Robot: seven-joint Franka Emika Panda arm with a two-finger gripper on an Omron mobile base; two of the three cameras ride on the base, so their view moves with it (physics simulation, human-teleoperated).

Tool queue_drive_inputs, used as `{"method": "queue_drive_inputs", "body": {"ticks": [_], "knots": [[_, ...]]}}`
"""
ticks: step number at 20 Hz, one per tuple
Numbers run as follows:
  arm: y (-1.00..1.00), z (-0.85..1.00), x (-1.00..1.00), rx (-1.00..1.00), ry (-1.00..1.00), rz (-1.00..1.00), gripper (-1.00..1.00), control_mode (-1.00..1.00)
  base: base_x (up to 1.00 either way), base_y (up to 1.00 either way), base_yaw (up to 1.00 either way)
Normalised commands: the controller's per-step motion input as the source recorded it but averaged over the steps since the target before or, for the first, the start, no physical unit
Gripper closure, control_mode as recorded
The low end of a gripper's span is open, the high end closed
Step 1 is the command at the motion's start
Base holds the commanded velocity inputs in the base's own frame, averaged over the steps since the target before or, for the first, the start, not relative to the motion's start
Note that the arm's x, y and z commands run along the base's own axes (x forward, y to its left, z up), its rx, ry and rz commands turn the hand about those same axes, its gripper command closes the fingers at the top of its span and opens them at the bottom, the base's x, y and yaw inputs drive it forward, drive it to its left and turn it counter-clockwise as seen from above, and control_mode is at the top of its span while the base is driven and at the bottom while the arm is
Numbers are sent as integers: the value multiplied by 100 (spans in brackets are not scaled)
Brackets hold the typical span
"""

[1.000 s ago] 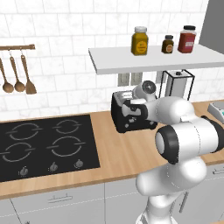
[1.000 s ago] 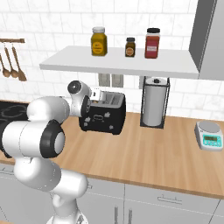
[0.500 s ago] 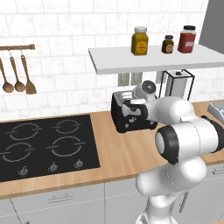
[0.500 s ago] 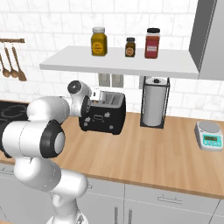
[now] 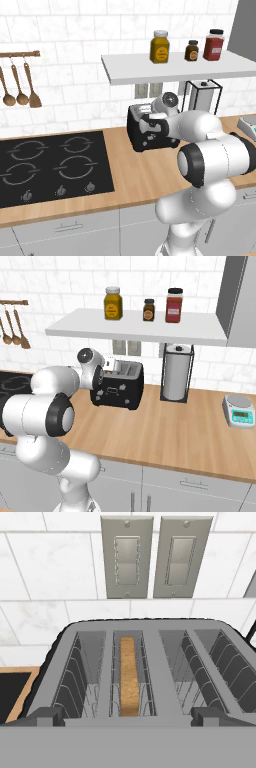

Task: Start the toaster. Once the lever pops up, take the bread to the plate on the dining counter.

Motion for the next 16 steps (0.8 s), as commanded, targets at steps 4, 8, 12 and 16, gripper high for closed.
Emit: {"method": "queue_drive_inputs", "body": {"ticks": [4, 8, 12, 16], "knots": [[0, 0, 0, 0, 0, 0, -100, -100, 0, 0, 0], [0, 0, 0, 0, 0, 0, -100, -100, 0, 0, 0], [0, 0, 0, 0, 0, 0, -100, -100, 0, 0, 0], [0, 0, 0, 0, 0, 0, -100, -100, 0, 0, 0]]}}
